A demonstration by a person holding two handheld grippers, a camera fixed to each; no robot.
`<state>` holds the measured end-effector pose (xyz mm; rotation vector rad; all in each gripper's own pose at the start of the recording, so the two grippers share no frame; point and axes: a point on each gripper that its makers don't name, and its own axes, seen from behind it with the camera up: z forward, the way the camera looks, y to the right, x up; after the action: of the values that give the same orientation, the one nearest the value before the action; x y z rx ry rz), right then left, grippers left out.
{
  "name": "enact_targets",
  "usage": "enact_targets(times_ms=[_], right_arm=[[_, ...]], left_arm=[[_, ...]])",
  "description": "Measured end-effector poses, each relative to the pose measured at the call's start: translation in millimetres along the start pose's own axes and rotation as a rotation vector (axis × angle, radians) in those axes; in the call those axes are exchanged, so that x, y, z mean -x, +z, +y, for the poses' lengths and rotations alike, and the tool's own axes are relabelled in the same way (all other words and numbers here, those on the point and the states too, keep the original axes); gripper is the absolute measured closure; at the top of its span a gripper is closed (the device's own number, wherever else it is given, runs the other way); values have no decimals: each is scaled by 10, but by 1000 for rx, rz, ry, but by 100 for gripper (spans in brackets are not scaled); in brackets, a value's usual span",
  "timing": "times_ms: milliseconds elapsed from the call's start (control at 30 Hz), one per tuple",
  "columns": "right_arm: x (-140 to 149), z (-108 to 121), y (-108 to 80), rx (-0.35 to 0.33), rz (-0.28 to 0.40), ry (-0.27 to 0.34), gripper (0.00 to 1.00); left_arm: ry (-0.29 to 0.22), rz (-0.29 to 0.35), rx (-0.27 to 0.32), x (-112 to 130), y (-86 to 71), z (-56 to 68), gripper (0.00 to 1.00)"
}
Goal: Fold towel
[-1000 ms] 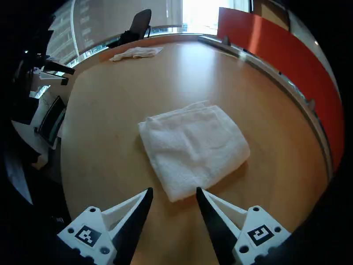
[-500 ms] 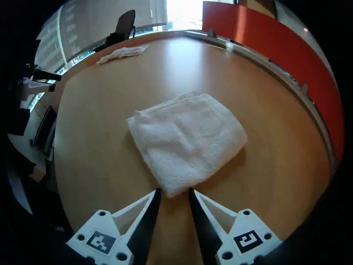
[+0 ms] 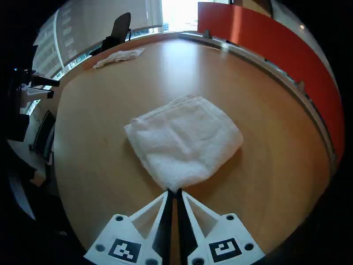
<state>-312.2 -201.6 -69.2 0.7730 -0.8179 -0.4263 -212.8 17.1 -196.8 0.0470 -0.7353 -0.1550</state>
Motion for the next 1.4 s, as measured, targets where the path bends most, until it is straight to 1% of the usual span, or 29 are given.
enact_targets(times_ms=[100, 233, 400, 567, 767, 900, 1000, 1200, 1400], right_arm=[[-138, 59, -133, 10, 18, -6, 94], [-432, 198, -338, 30, 50, -28, 94], [-881, 389, -621, 49, 104, -73, 94], [-1271, 551, -904, 56, 152, -113, 94], [-1573, 795, -1241, 77, 190, -133, 94], [-1649, 1019, -1448, 100, 197, -134, 94], [-1642, 1209, -1588, 117, 193, -126, 94], [-1604, 1614, -1851, 136, 191, -80, 94], [-1469, 2063, -2075, 170, 172, -33, 94]], left_arm=[[6, 3, 6, -25, 23, 8, 0], [15, 15, 15, -107, 56, 39, 0], [31, 36, 34, -258, 105, 110, 0], [52, 59, 53, -427, 143, 196, 0], [73, 78, 72, -596, 182, 284, 0], [79, 88, 84, -680, 202, 336, 0], [78, 93, 91, -722, 212, 372, 0], [67, 92, 101, -744, 234, 429, 0], [73, 85, 100, -755, 255, 464, 0]])
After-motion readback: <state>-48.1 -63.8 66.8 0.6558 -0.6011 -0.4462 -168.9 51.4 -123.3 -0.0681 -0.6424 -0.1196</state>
